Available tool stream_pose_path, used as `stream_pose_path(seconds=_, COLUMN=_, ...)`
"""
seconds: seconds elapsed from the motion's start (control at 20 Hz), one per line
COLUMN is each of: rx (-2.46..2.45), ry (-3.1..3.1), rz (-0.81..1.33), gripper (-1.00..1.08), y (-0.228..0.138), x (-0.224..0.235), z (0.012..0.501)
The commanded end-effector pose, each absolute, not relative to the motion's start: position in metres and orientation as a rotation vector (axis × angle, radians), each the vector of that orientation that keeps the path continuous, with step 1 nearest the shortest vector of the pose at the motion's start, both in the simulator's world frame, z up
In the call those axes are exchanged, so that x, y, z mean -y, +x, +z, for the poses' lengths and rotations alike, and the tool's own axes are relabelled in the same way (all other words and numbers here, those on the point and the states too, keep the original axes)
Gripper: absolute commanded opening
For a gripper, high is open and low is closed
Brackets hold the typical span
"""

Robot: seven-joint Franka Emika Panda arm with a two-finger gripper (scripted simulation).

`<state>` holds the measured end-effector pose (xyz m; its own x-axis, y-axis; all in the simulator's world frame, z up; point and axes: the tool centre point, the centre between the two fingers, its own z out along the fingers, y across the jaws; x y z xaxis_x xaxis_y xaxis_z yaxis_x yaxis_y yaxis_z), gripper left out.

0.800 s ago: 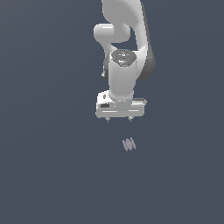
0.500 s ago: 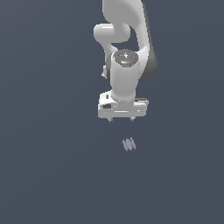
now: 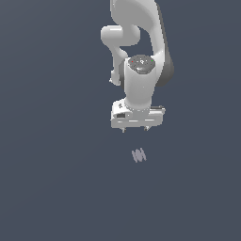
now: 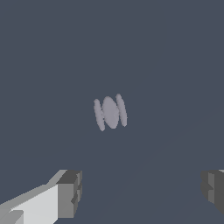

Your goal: Pick up the object and move it to a goal position.

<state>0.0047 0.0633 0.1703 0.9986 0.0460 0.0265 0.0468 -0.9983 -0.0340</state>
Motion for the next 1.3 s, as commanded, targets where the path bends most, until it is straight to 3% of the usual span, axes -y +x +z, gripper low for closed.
stream_pose_path(seconds=0.0, rx=0.082, ry=-3.107, rz=-0.038, gripper=1.00, y=0.007, x=-0.064, z=0.167)
stream_pose_path(seconds=1.25, rx=0.398, ry=-3.116, rz=-0.001, gripper=1.00, y=0.053, x=-0.094, z=0.059)
